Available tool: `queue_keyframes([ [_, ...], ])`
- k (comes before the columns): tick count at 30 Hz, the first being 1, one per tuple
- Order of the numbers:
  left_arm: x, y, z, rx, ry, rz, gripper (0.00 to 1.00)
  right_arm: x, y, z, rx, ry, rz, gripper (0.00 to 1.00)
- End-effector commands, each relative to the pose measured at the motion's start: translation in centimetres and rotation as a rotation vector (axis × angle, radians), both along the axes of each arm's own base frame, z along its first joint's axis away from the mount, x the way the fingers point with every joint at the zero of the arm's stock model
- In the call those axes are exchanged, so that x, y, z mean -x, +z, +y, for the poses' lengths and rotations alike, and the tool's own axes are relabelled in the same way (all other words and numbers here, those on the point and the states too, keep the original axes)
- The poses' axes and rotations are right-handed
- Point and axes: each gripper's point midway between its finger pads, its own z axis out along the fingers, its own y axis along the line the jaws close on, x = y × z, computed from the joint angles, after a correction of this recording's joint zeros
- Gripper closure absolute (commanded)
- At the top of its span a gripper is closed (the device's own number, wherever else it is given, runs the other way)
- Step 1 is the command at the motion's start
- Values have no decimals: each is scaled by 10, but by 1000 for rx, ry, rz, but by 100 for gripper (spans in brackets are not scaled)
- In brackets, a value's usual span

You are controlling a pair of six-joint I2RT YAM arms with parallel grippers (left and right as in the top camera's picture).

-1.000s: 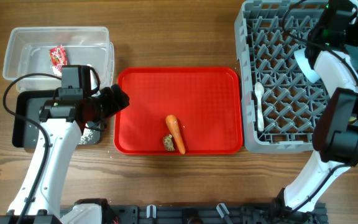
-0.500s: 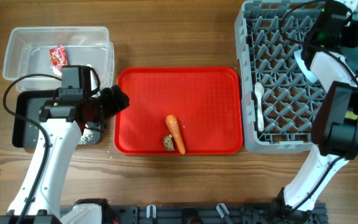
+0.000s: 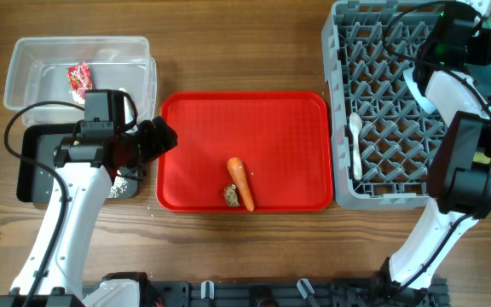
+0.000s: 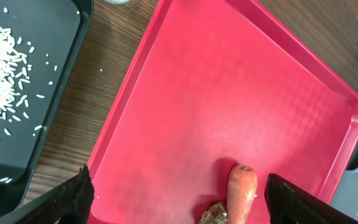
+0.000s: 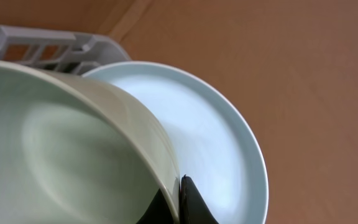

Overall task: Sort waste into correct bins and load items into the dishwasher rack
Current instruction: 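Carry the green bowl right and place it in the dish rack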

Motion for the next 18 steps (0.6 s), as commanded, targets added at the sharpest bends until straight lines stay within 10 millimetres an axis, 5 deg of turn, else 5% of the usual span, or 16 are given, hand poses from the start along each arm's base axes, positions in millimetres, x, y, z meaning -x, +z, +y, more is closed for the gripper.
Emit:
queue_keyframes([
  [1, -1, -1, 1, 0, 0, 3, 11, -5, -33, 2, -37, 27, 67, 96],
  [13, -1, -1, 1, 0, 0, 3, 11, -23, -38, 66, -29, 115, 107, 82],
  [18, -1, -1, 1, 0, 0, 3, 10, -22, -46, 82, -31, 131, 165, 48],
])
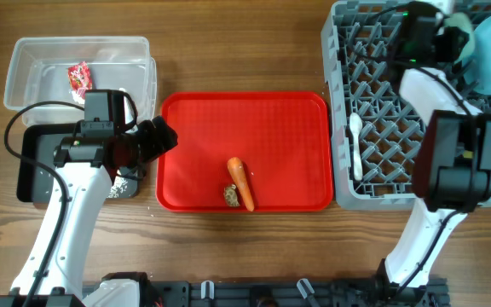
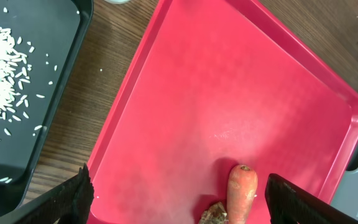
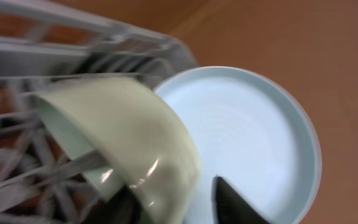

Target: Sort waste into correct bins and load items into the dishwasher rack

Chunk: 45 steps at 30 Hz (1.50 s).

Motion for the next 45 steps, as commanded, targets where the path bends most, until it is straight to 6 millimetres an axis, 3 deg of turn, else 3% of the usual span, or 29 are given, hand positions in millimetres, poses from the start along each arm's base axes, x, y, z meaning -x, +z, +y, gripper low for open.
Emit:
queue_keyframes([
  [1, -1, -1, 1, -1, 0, 3, 10, 0, -20, 11, -12, 9, 53, 44],
  [6, -1, -1, 1, -1, 0, 3, 10, 8, -19, 16, -85, 8, 39, 40],
  [9, -1, -1, 1, -1, 0, 3, 10, 7, -11, 29, -193, 78, 14, 37],
  [12, -1, -1, 1, -1, 0, 3, 10, 6, 10, 42, -264, 148, -16, 35],
  [18, -1, -1, 1, -1, 0, 2, 10, 22, 72, 51, -294, 210, -87, 27],
  [21, -1, -1, 1, -1, 0, 2, 9, 33, 83, 77, -395, 335, -47, 25],
  [24, -1, -1, 1, -1, 0, 2, 9, 49, 78, 128, -597, 531, 40, 23],
  [27, -1, -1, 1, -1, 0, 2, 8, 82, 69, 201, -967, 684, 108, 22],
  [30, -1, -1, 1, -1, 0, 2, 7, 106, 58, 241, -1149, 702, 198, 25],
  [34, -1, -1, 0, 0, -2, 3, 13, 140, 43, 284, -1218, 720, 360, 25],
  [38, 1, -1, -12, 0, -43, 3, 17, 160, 37, 306, -1260, 675, 424, 23],
  [45, 13, -9, -67, 4, -205, 31, 17, 165, 35, 307, -1284, 630, 431, 23],
])
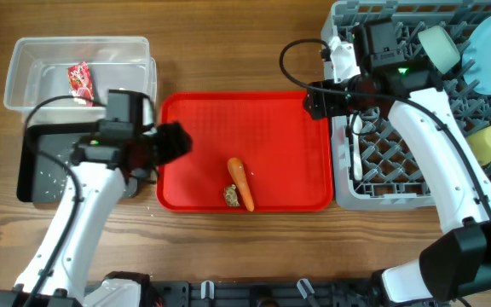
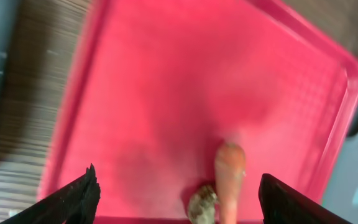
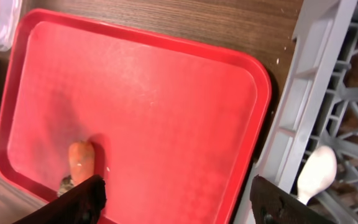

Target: Sort waste into correct bins and load items into the dishwasher rack

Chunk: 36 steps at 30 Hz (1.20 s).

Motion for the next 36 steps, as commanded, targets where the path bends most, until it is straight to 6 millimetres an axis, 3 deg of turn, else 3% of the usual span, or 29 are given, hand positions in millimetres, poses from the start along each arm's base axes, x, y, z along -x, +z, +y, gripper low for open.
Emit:
queue_keyframes([
  [1, 8, -12, -35, 6, -82, 44, 17, 3, 5, 2, -38, -33, 12, 23],
  [8, 22, -57, -97, 16, -117, 173, 16, 7, 4, 1, -34, -33, 28, 23],
  [14, 30, -98, -133, -3, -175, 225, 17, 7, 4, 1, -34, -33, 28, 23],
  [19, 33, -117, -136, -35, -188, 248, 21, 7, 4, 1, -33, -33, 28, 23],
  [23, 26, -120, -126, -94, -164, 218, 41, 7, 4, 1, -33, -33, 28, 23],
  [31, 18, -121, -115, -148, -135, 188, 54, 6, 4, 1, -33, -32, 27, 23],
  [36, 12, -121, -107, -150, -107, 184, 73, 7, 4, 1, -33, -33, 28, 23],
])
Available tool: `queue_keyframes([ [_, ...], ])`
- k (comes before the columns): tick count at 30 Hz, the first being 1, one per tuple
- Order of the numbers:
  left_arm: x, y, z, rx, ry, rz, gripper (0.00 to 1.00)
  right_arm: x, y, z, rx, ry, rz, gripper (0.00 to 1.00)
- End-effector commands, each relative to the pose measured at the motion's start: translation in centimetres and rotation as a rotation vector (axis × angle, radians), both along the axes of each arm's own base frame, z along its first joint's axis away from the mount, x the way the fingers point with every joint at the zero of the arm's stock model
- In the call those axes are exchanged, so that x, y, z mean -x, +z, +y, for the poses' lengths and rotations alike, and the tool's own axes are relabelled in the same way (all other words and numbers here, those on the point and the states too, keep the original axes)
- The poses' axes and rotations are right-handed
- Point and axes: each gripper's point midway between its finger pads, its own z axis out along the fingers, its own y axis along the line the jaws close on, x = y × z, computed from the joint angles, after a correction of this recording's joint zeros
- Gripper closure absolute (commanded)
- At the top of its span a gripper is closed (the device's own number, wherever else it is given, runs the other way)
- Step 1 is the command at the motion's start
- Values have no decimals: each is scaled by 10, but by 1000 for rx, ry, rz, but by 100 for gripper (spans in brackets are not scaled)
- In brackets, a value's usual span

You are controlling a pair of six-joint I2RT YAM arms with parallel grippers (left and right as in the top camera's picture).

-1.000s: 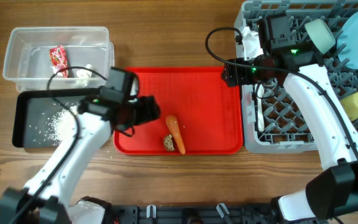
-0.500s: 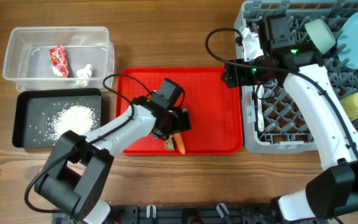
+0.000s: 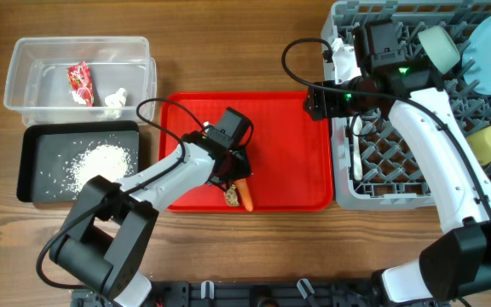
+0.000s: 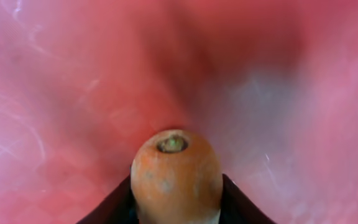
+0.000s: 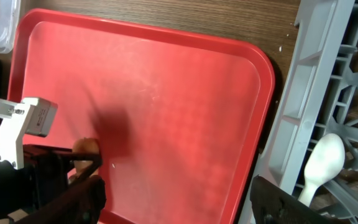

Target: Sort waste into correct bins and load items into the dishwasher rack

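An orange carrot (image 3: 243, 193) lies on the red tray (image 3: 194, 115) beside a brown lump of waste (image 3: 230, 197). My left gripper (image 3: 236, 176) is down at the carrot's thick end. In the left wrist view the carrot (image 4: 176, 171) fills the gap between the dark fingers (image 4: 114, 208), which press against both of its sides. My right gripper (image 3: 317, 103) hangs open over the tray's far right corner, next to the grey dishwasher rack (image 3: 340, 183). From the right wrist view the left gripper appears as a dark shape at the carrot (image 5: 86, 147).
In the rack are a white spoon (image 3: 355, 150), a pale green bowl (image 3: 440, 48), a blue plate and a yellow cup (image 3: 485, 141). At the left stand a clear bin (image 3: 24, 60) with a red wrapper (image 3: 79, 83) and a black tray (image 3: 37, 183) holding rice.
My left gripper was open near the tray's left side; now it is at the carrot, its fingers closed onto the thick end. The right gripper has stayed open over the tray's corner.
My right gripper first held the pale green bowl by its rim next to the blue plate, then stood open with the bowl resting in the rack. It later hung over the tray's right corner. My left gripper waited open left of the tray, shifted right, and now grips the carrot.
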Motion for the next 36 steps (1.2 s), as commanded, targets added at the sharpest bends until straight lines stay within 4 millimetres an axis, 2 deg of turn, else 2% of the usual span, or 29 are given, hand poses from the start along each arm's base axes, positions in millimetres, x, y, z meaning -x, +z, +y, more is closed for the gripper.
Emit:
queue_keyframes([
  [1, -7, -10, 17, -55, 39, -2, 74, 2, 5, 1, -22, -8, -4, 23],
  [4, -9, -9, 21, -52, 53, -2, 82, 2, 5, 1, -21, -8, -4, 23],
  [9, -22, 3, 31, -43, 84, -40, 82, 2, 5, 1, -21, -8, -4, 23],
  [12, -39, 26, 46, -29, 80, -109, 82, 2, 5, 1, -18, -9, -5, 23],
  [13, -49, 43, 57, -21, 88, -155, 82, 2, 5, 1, -18, -9, -5, 23],
  [15, -59, 61, 72, -13, 109, -205, 81, 2, 5, 1, -18, -9, -5, 23],
  [17, -66, 81, 92, -8, 149, -256, 80, 2, 5, 1, -18, -9, -4, 23],
  [19, -68, 103, 127, -28, 237, -300, 80, 2, 5, 1, -18, -9, -5, 23],
  [24, -54, 126, 205, -129, 444, -319, 80, 1, 4, -2, -4, -17, -7, 23],
  [30, -33, 120, 275, -197, 654, -250, 81, 0, 4, -3, 5, -20, -11, 23],
  [36, -21, 102, 328, -250, 808, -190, 81, 0, 4, -3, 5, -20, -9, 23],
])
